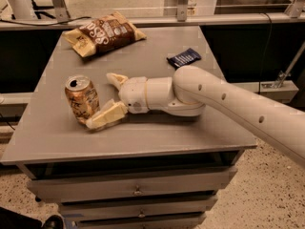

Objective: Move orange can near brown chip bag

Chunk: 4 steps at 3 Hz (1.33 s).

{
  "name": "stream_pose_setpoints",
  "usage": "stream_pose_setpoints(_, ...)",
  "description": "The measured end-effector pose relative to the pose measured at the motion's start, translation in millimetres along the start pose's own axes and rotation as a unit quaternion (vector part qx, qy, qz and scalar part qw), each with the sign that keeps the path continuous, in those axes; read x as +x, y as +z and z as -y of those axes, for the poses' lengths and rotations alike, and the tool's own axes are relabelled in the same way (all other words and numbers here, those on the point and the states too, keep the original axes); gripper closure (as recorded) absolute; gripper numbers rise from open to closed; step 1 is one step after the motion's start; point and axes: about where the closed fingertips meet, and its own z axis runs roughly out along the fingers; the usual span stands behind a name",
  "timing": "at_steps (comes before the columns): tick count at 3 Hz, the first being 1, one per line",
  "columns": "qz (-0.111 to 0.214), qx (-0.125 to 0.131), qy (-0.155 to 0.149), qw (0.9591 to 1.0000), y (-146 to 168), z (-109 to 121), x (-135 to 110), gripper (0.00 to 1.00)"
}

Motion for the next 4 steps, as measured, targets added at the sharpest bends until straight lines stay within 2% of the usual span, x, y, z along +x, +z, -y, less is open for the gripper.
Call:
stream_pose_setpoints(1, 0.014, -0.018, 0.025, 0.9994, 24, -5, 0, 0.00)
stream_pose_setpoints(3, 0.040, -0.063, 0.074, 0.9945, 50, -30, -22, 0.00)
stream_pose_setpoints(4, 0.044, -0.076, 0.078, 0.9931, 56, -41, -25, 0.16)
